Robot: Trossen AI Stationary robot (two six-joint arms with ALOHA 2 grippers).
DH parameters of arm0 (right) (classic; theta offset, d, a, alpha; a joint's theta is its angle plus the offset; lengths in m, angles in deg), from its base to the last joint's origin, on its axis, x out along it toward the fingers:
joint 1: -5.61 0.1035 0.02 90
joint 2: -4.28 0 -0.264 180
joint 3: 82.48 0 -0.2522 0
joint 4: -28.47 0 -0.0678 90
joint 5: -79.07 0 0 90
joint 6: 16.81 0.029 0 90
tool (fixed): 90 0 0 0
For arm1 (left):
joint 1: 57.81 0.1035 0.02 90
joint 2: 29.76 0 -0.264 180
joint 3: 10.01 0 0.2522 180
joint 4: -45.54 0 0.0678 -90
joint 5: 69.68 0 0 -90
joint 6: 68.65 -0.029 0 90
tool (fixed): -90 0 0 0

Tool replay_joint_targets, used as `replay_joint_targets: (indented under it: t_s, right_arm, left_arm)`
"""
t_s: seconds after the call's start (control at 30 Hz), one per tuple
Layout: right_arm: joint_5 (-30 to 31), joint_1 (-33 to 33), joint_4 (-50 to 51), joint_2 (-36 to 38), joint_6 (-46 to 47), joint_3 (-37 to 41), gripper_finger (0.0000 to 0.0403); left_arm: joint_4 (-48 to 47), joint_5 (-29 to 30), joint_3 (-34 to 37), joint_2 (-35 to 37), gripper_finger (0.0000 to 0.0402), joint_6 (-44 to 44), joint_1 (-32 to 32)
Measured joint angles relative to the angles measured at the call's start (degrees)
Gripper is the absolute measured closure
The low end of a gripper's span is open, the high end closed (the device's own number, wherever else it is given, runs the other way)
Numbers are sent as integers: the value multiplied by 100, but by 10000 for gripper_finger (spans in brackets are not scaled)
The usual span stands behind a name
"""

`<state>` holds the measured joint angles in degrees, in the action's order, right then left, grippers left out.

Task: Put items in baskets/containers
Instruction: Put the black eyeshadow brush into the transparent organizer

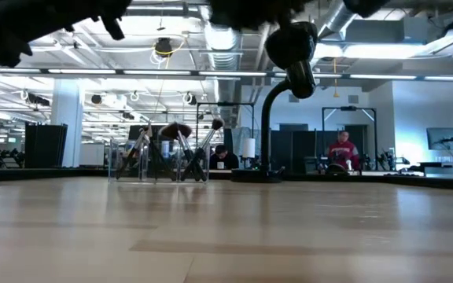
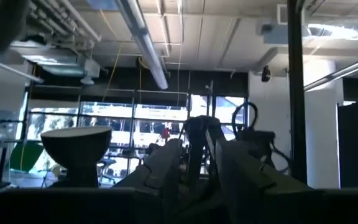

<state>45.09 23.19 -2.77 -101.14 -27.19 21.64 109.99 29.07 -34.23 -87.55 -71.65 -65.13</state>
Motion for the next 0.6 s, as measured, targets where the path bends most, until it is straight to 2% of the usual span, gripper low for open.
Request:
replay_joint_targets:
  t_s: [0.07,0.1,0.2,0.33,0.47,0.53,0.6]
  right_arm:
    - [-731,-11,-1192,19,-714,112,394]
    - [-833,-11,-1575,22,-916,162,392]
    - [-935,-6,-1759,34,-1208,277,392]
    - [-2112,-98,-1829,3,-731,351,398]
    - [-3120,-368,-1997,-1,33,351,394]
    - [-3719,-515,-2249,-1,387,342,391]
    - [-3870,-633,-2222,3,679,318,391]
  left_arm:
    - [-9,2,-129,-207,296,56,53]
    - [-30,2,-165,-298,296,67,73]
    - [-28,1,-250,-437,296,22,72]
    - [-24,-93,-281,-460,296,30,74]
    - [-24,-641,-293,-451,296,52,72]
    - [-21,-734,-344,-449,296,54,65]
    - [-21,-872,-374,-449,296,52,68]
